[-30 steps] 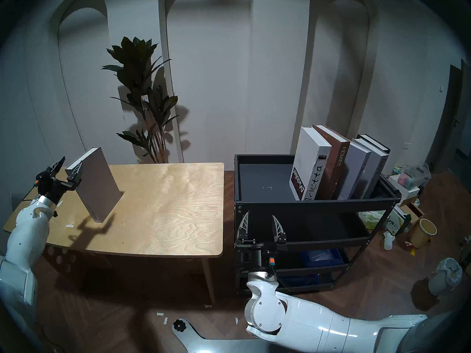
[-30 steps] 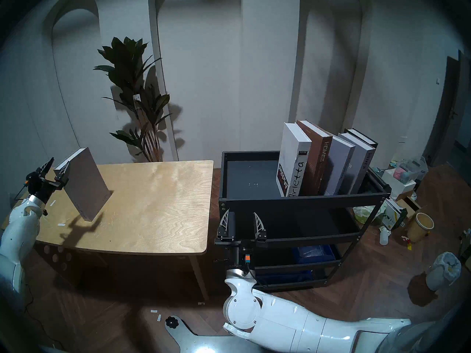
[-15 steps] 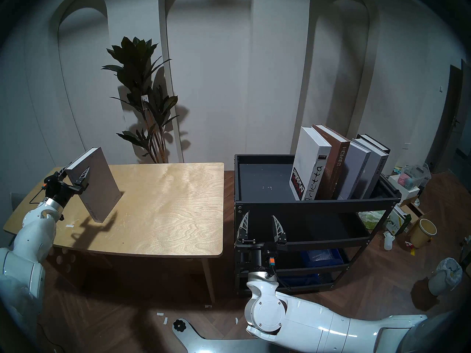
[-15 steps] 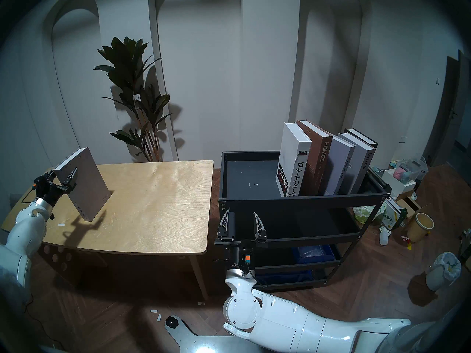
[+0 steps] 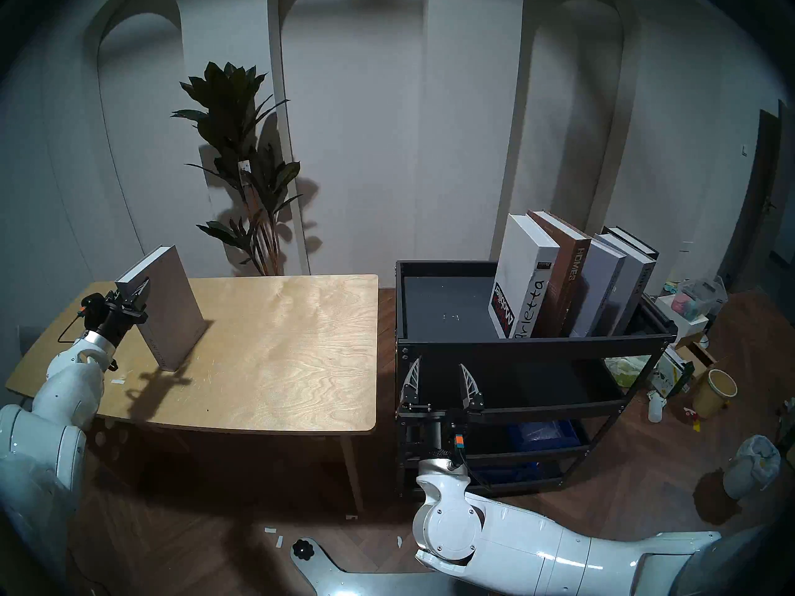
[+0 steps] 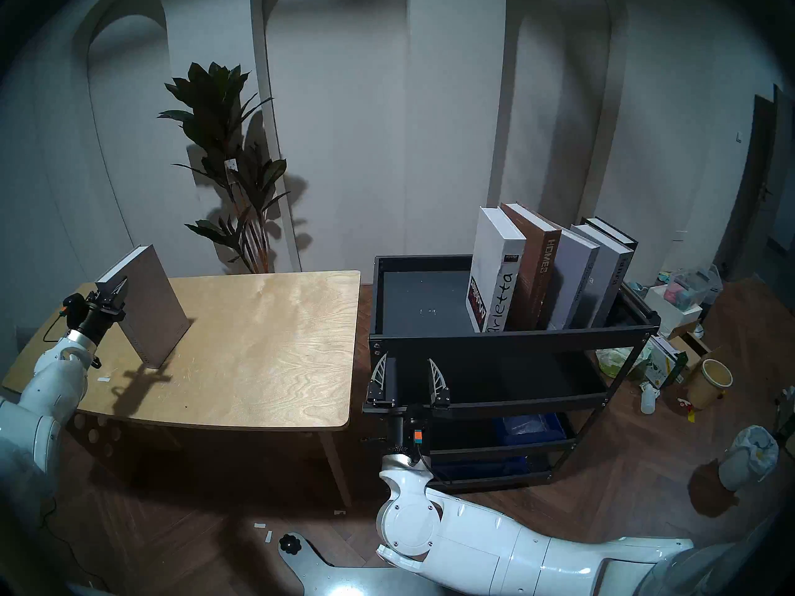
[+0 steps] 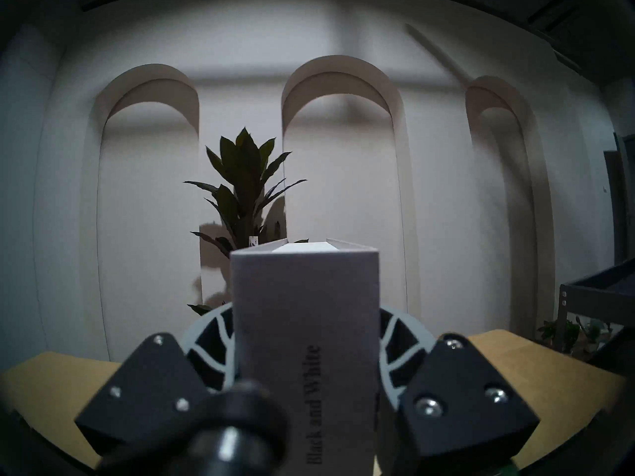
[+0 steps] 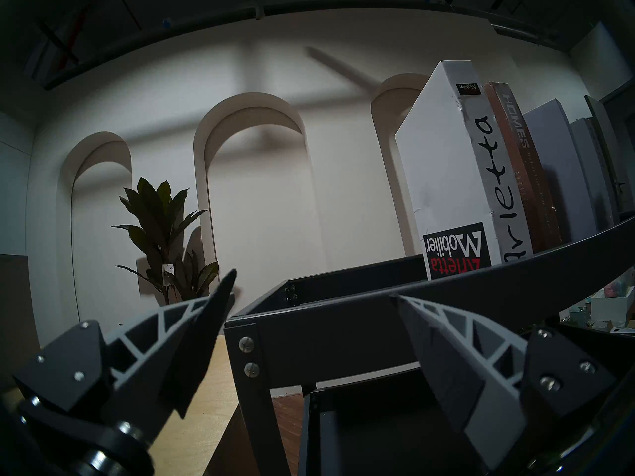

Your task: Move the books from the display table onto the shelf, standing them upright with spines facing out and tallest at one end

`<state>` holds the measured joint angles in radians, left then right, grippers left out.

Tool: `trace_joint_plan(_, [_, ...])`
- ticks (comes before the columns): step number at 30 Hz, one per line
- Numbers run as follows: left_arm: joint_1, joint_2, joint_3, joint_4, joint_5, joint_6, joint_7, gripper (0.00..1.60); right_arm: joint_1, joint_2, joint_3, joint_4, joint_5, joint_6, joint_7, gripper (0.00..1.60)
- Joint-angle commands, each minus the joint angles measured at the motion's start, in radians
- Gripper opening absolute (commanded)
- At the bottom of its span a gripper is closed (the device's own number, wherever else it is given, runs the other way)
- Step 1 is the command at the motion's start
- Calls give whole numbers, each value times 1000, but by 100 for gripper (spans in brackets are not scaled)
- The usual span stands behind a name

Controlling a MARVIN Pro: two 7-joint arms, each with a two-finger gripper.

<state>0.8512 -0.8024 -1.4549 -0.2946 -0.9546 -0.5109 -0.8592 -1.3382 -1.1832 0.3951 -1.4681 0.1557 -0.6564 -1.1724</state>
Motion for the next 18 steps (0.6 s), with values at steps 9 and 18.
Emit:
trace_joint_plan(9, [-144,-142,-64,-169,-97,50,0,0,5,-7,1,-7,-1,-2,0,160])
trace_joint_plan(18, [-159,-280,-33,-287,-121,100,-18,0,5,-7,0,-3,-1,-2,1,160])
